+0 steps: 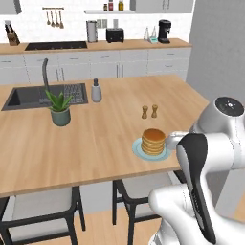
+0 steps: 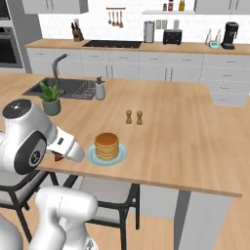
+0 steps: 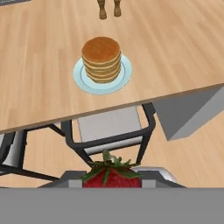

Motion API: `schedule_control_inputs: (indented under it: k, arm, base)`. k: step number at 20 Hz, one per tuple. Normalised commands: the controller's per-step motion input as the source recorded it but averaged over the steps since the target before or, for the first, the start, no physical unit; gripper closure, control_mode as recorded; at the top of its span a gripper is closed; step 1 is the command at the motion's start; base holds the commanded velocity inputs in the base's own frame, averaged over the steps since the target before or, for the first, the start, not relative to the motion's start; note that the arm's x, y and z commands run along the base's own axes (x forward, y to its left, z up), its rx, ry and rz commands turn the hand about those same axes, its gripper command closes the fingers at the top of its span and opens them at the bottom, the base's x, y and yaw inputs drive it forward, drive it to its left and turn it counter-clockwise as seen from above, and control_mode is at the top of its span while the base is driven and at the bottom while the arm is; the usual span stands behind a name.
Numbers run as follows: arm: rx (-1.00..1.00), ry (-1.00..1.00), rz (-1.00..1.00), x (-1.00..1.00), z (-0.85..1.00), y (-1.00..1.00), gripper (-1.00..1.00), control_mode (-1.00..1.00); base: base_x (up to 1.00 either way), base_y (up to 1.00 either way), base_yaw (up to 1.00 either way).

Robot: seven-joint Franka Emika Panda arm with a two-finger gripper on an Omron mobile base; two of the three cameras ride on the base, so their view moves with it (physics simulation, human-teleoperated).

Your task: Take the strawberry from the fridge and place it on top of the pancake, located on the dining counter.

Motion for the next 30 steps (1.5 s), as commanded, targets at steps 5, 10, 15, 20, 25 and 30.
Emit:
schedule_control_inputs:
  k: [5, 10, 15, 20, 25, 30]
  arm:
    - [0.00, 0.06, 0.03, 0.76, 0.03, -0.01, 1.00, -1.00]
    - [0.00, 0.26, 0.13, 1.00, -0.01, -0.17, 1.00, -1.00]
    - [0.02, 0.27, 0.02, 1.00, -0.02, -0.34, 1.00, -1.00]
    - [0.00, 0.08, 0.00, 1.00, -0.25, -0.09, 1.00, -1.00]
    - [0.00, -0.03, 0.00, 1.00, -0.64, 0.00, 1.00, -1.00]
    - [0.00, -0.02, 0.00, 1.00, -0.65, -0.02, 1.00, -1.00]
  base:
    - [0.17, 0.00, 0.00]
    - [0.00, 0.00, 0.00]
    - [0.00, 0.00, 0.00]
    - [0.00, 0.00, 0.00]
    - [0.00, 0.00, 0.00]
    - [0.00, 0.00, 0.00]
